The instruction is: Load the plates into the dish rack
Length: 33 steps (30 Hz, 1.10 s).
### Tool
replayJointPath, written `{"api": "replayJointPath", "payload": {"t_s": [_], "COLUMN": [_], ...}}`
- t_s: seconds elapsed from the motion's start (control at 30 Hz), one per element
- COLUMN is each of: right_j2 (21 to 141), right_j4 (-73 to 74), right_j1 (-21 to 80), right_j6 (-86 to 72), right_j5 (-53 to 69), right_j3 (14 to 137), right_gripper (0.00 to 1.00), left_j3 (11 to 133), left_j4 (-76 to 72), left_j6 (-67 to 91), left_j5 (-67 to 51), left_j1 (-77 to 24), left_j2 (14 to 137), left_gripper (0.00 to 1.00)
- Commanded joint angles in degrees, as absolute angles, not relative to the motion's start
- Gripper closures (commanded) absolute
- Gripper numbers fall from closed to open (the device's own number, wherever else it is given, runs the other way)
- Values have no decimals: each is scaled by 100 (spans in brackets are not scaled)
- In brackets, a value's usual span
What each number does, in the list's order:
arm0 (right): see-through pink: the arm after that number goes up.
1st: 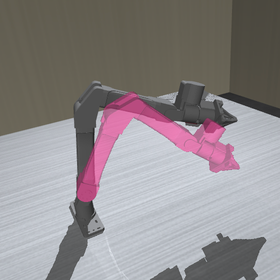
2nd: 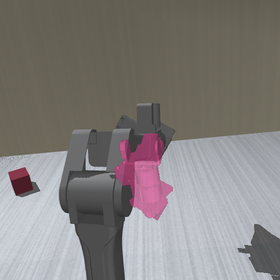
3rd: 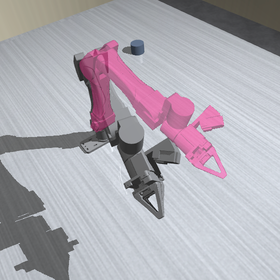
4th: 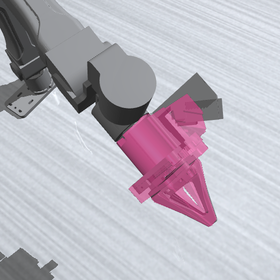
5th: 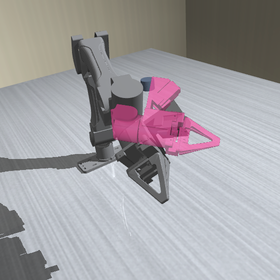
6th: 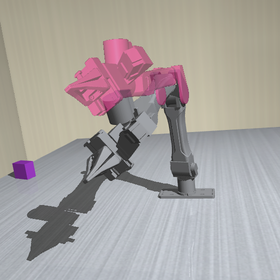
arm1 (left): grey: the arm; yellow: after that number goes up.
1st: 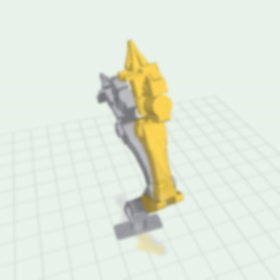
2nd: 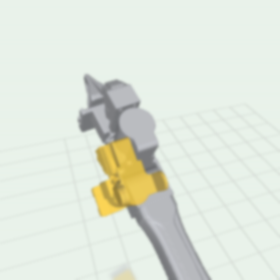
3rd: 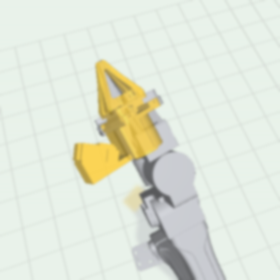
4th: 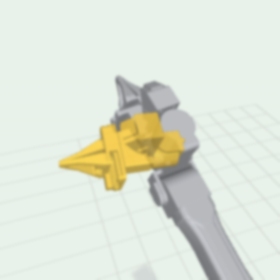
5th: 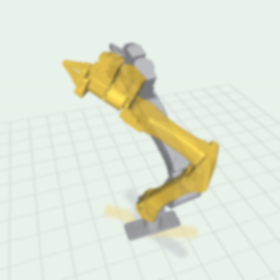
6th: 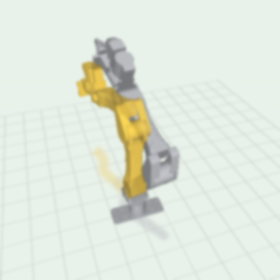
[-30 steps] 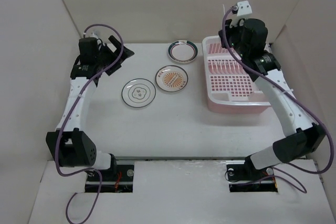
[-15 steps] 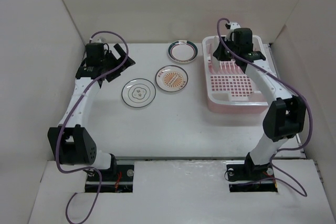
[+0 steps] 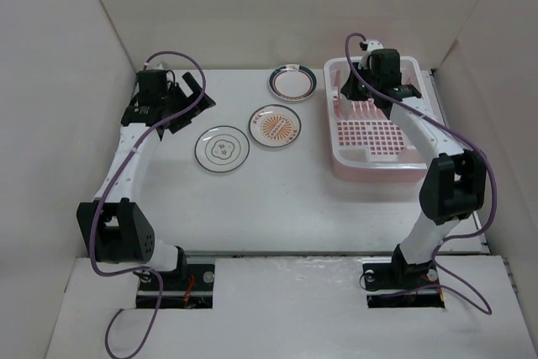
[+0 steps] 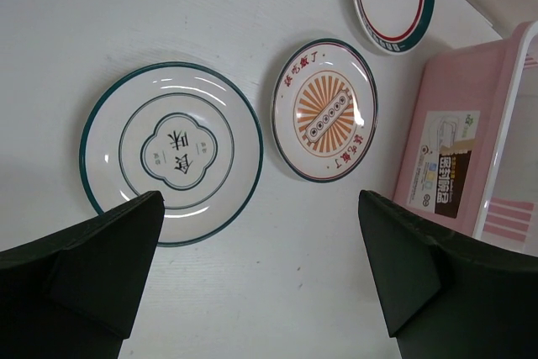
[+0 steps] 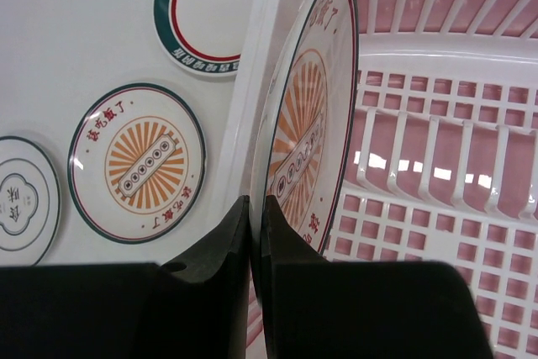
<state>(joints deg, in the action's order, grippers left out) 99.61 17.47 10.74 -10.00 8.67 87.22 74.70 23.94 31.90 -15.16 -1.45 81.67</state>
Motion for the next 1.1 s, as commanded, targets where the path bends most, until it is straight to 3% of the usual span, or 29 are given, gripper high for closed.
{"api": "replayJointPath", "payload": {"t_s": [0.0, 0.47, 0.6, 0.7, 0.77, 0.9, 1.0, 1.07], "right_j2": [9984, 10362, 10415, 10468, 10520, 10521, 10521, 10521], "right_j4": [1178, 1301, 1354, 1354, 1406, 1406, 1458, 1459], "right_j1": [1011, 905, 905, 905, 905, 905, 905, 905], "right_j6": [-1046, -940, -888, -888, -888, -888, -888, -888], "right_j5": [747, 677, 677, 677, 677, 729, 729, 729], "right_j3": [8832, 9026, 9131, 9132, 9184, 9185, 9237, 9237], "right_gripper": [100, 99, 85, 84, 71, 70, 55, 51], "left_j3": [7743, 7629, 7629, 7629, 7629, 7629, 7629, 7629], "left_j4": [2391, 2338, 2338, 2286, 2285, 2285, 2285, 2232], "left_j6": [3085, 3085, 3085, 3085, 3085, 3085, 3085, 3085], "left_j5": [-1477, -1477, -1529, -1529, -1529, -1529, -1529, -1529], "left_j1": [-167, -167, -167, -167, -167, -167, -167, -167], "left_j2": [8147, 8200, 8262, 8262, 8323, 8376, 8437, 8490], "left_gripper": [0, 0, 0, 0, 0, 0, 0, 0]}}
